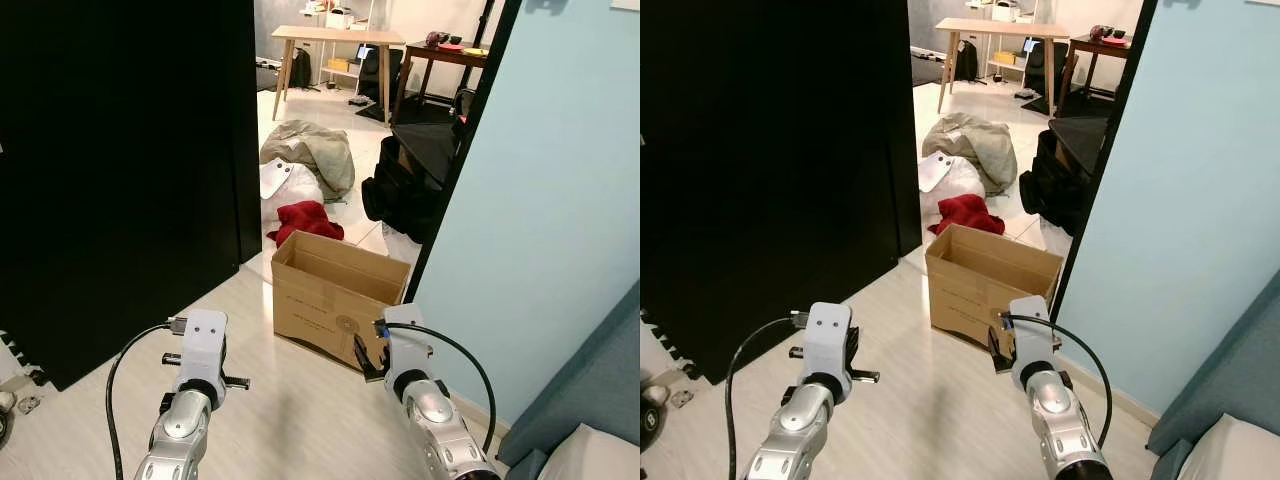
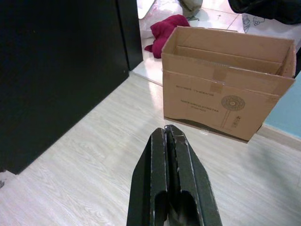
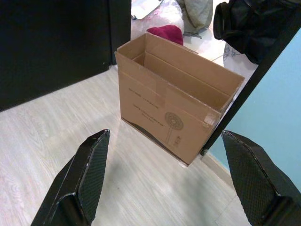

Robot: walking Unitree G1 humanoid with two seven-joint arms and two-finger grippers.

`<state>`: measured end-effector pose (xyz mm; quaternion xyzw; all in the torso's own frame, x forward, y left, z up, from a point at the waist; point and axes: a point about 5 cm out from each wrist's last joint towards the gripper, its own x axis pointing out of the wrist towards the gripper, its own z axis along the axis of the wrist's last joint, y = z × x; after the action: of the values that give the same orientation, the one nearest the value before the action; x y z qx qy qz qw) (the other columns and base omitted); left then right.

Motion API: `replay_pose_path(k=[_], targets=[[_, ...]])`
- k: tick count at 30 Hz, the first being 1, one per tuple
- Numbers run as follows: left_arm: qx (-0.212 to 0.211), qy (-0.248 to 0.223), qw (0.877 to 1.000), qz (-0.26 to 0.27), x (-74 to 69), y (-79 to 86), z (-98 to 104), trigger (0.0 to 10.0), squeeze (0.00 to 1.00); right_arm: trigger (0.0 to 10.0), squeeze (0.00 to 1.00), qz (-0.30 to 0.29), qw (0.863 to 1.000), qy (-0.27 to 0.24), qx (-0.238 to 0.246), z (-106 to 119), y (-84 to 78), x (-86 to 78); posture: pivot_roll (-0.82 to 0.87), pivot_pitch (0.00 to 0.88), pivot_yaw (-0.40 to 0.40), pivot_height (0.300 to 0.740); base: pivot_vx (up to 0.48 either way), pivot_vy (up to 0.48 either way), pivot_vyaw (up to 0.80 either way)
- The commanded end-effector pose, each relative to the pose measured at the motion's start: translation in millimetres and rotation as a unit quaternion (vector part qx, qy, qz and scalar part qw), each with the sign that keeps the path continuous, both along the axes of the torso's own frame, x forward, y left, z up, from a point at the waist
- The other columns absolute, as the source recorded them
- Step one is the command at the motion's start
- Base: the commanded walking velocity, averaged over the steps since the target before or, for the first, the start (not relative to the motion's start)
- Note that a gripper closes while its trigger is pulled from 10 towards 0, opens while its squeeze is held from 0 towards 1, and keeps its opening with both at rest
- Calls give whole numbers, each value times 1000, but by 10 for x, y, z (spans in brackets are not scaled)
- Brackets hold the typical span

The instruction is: Clean up the room

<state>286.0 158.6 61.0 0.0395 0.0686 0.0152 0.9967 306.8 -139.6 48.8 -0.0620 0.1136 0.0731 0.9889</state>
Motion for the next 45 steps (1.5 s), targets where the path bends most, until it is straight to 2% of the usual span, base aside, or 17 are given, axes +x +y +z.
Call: replay_pose_path(k=[1, 22, 30, 38, 45], targets=[[-10, -4, 1000, -1, -3, -10, 12, 10000, 0, 10000, 0, 0, 1000, 16, -5, -44, 3, -6, 8, 36, -39, 740, 0, 0, 0], [-11, -16, 1000, -15, 28, 1, 73, 10000, 0, 10000, 0, -4, 1000, 17, -1, -48, 11, -7, 11, 39, -28, 740, 409, 0, 0], [-7, -13, 999, -31, 64, -33, 83, 10000, 0, 10000, 0, -25, 1000, 16, 5, -54, -17, -20, 5, 42, 8, 740, 413, 0, 0], [-8, -15, 999, -36, 89, -50, 97, 10000, 0, 10000, 0, -30, 999, 14, 8, -52, -26, -29, 0, 43, 10, 740, 406, 0, 0], [-9, -18, 999, -37, 108, -80, 111, 10000, 0, 10000, 0, -27, 1000, 12, 5, -35, -38, -6, -8, 36, -5, 740, 396, 0, -770]])
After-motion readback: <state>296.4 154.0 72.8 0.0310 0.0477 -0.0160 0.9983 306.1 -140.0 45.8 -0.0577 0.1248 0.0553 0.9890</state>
